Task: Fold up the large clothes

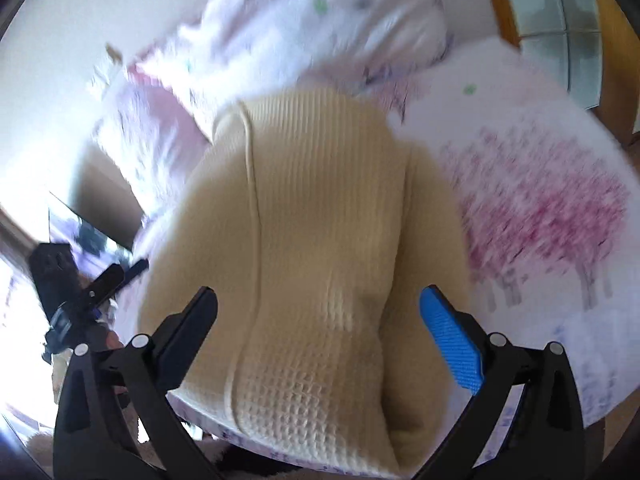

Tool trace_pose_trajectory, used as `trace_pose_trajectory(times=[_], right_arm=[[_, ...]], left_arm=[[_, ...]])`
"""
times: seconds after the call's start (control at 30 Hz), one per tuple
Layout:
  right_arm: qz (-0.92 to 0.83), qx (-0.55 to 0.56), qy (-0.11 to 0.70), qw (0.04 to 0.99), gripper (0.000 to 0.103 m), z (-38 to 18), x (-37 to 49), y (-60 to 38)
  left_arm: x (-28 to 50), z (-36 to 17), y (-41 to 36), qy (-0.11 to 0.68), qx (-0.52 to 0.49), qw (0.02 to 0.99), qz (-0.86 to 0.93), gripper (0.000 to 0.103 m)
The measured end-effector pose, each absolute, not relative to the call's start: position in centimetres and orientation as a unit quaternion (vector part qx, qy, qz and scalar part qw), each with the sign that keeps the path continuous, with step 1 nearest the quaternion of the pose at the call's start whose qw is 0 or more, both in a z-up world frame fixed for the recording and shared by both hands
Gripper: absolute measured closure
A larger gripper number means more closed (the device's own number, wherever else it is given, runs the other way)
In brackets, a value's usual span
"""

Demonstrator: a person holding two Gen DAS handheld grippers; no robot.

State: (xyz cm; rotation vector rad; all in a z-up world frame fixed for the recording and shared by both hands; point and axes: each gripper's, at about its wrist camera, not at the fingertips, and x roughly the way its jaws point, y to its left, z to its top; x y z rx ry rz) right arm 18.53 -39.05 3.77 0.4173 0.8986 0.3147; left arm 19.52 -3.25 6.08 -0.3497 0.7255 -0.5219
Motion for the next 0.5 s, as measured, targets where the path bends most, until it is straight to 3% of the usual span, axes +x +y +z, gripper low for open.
trace_pose_trajectory(times=[0.17, 0.37, 0.5], right_arm=[[0.058, 0.148, 0.492, 0.856, 0.002, 2.7, 20.9, -40.3], [0.17, 0.308, 0.542, 0.763, 0.002, -1.7, 23.8, -42.5], [0.164, 0.313, 0.559, 0.75, 0.002, -3.1, 25.6, -43.2]], left_arm=[[22.3, 4.3, -0.5, 0.387, -0.223, 0.864, -0.232, 0.001], [24.4, 1.9, 0.2, 0.421, -0.274, 0.826, -0.257, 0.001], [25.1, 1.3, -0.9, 0.422, -0.29, 0.805, -0.299, 0.001]])
